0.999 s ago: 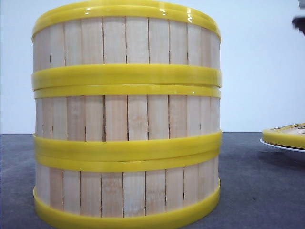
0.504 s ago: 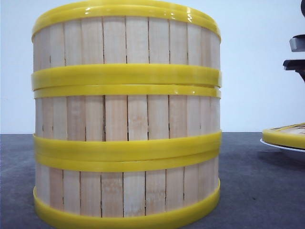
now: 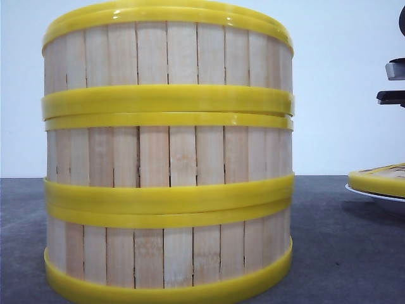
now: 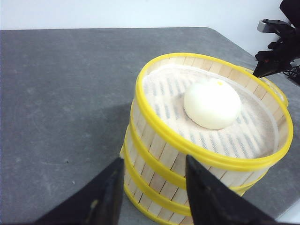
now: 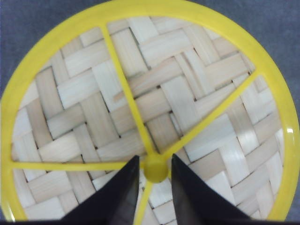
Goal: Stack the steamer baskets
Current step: 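Grip the woven bamboo lid on the white plate with the right gripper, then lift the lid with the right gripper and carry it over the stack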
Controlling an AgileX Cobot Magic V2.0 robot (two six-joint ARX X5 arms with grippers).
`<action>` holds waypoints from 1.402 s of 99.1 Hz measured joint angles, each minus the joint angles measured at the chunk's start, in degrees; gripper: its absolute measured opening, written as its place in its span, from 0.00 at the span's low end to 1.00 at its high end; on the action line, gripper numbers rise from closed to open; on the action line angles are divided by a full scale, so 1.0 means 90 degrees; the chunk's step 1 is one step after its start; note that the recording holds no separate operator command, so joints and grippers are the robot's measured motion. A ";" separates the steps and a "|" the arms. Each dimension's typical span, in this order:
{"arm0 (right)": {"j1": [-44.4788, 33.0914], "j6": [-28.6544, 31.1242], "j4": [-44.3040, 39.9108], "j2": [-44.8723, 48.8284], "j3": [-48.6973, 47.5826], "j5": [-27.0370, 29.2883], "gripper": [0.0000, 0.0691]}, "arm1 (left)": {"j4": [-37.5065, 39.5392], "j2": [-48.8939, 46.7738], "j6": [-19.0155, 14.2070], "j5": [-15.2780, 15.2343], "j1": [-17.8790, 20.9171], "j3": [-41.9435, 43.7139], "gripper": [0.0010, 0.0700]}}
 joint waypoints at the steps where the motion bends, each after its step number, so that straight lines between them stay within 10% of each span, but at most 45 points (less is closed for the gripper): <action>1: 0.0000 0.0000 -0.0002 0.0000 0.0000 0.0000 0.18 | 0.0000 0.0000 0.0000 0.0000 0.0000 0.0000 0.33; 78: 0.0000 0.0000 -0.0170 -0.0095 0.0175 -0.0027 0.08 | 0.0000 0.0000 0.0039 0.0000 0.0002 0.0000 0.33; 139: 0.2079 -0.0634 -0.2499 -0.1069 0.3684 -0.0522 0.08 | 0.0002 0.0000 0.0039 0.0000 0.0000 0.0000 0.33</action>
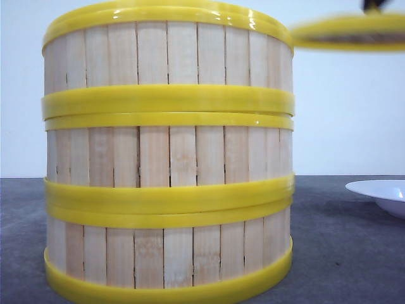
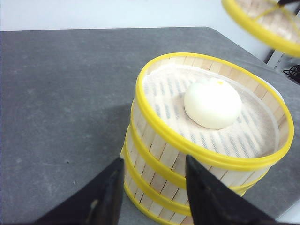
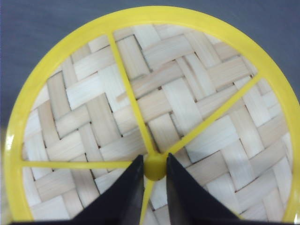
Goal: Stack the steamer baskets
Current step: 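Lift the lid with the right gripper and carry it over the stack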
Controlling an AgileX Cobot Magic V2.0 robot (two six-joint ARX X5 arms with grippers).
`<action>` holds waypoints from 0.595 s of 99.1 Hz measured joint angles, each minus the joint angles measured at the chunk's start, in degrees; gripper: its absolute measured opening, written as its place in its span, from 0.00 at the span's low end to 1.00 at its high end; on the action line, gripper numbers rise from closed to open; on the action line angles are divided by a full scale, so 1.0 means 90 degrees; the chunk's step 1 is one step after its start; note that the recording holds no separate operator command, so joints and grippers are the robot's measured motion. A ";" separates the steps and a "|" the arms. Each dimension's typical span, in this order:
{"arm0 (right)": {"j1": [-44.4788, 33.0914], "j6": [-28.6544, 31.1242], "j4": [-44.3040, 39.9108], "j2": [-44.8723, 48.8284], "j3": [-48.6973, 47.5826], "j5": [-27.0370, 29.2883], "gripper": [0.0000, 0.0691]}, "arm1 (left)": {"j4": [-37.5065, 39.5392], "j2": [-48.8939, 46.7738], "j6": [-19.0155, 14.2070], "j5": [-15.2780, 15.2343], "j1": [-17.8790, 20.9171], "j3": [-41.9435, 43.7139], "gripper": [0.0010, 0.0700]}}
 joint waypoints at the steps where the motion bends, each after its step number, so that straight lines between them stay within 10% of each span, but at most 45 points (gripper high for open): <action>1: 0.0073 -0.0007 -0.0010 0.0000 0.0051 -0.0010 0.08 | 0.0002 0.0000 0.0000 0.0000 0.0000 0.0000 0.33; 59: 0.3638 -0.0019 -0.0124 0.0466 0.0525 -0.0017 0.08 | 0.0032 0.0000 0.0000 0.0143 0.0000 0.0000 0.33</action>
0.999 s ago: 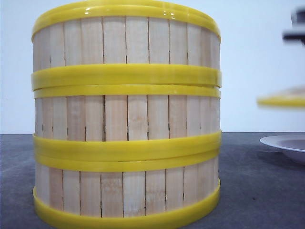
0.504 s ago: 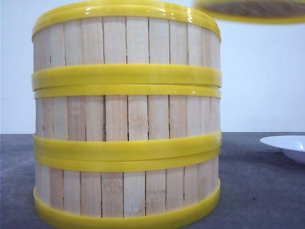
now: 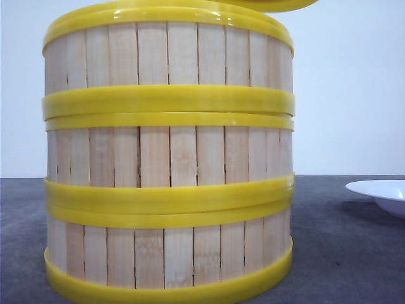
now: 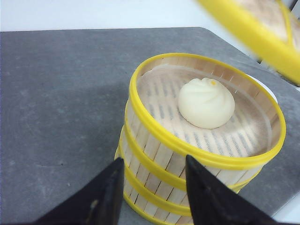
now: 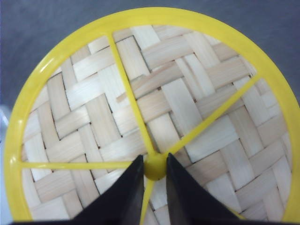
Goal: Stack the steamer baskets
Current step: 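Lift the lid with the right gripper and carry it over the stack, then lower the lid onto the top basket of the stack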
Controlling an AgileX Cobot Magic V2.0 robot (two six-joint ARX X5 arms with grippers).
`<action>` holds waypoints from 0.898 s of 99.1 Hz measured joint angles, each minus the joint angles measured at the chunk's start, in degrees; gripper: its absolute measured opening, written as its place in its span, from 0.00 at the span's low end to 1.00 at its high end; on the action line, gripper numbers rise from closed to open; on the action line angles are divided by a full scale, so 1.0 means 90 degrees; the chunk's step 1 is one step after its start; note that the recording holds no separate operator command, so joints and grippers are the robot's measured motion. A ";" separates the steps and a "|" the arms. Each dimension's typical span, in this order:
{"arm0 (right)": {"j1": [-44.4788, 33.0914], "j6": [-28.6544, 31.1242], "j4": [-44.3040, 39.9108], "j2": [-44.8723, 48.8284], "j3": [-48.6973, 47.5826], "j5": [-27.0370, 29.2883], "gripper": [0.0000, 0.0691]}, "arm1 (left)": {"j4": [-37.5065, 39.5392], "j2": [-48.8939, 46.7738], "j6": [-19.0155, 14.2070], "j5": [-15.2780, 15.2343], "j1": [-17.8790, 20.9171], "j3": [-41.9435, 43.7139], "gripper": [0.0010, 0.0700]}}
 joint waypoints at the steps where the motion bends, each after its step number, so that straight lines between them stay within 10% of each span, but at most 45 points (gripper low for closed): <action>1: 0.0024 0.0000 0.0000 0.0024 0.0000 0.0000 0.08 | 0.0000 0.0000 0.0000 -0.0002 0.0000 0.0000 0.33; 89: 0.0423 -0.0029 -0.0265 0.1197 0.0000 0.0039 0.08 | 0.0000 0.0000 -0.0002 0.0143 0.0000 0.0000 0.33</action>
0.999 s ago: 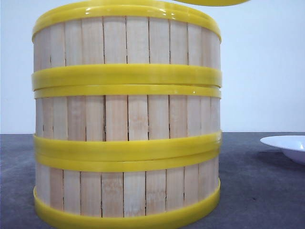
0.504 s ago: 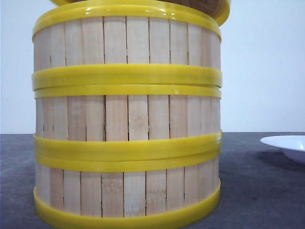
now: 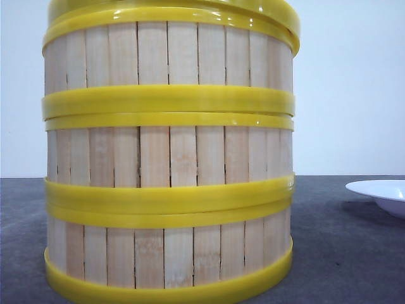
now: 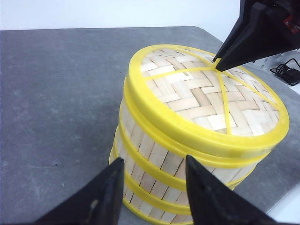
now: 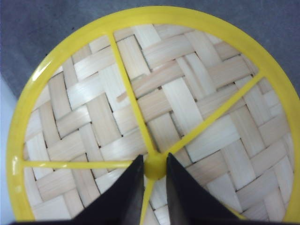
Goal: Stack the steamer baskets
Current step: 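Lower the lid onto the top basket of the stack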
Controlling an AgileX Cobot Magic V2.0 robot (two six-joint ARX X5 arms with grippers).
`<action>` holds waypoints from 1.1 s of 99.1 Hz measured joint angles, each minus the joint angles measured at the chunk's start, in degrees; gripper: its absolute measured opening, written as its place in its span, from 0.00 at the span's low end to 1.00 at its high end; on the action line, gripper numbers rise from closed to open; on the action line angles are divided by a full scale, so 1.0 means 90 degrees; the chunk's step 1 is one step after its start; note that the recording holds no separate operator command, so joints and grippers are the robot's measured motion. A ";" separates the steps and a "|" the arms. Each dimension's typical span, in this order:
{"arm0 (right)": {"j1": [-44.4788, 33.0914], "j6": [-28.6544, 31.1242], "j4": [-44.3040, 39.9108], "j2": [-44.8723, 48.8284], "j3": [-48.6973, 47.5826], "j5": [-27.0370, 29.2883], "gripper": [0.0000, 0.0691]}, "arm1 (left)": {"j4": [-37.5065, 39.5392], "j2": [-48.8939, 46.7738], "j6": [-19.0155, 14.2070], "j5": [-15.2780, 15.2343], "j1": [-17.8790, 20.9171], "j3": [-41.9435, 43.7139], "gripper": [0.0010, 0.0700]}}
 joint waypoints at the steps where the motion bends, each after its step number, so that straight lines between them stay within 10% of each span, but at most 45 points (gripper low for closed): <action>1: 0.0000 -0.0002 0.0000 0.0005 0.0000 -0.0002 0.08 | 0.0000 0.0000 0.0000 0.0000 0.0000 0.0000 0.33; 109: 0.0379 -0.0044 0.0117 0.0158 0.0034 0.0505 0.08 | 0.0002 0.0000 0.0002 0.0000 0.0000 0.0000 0.33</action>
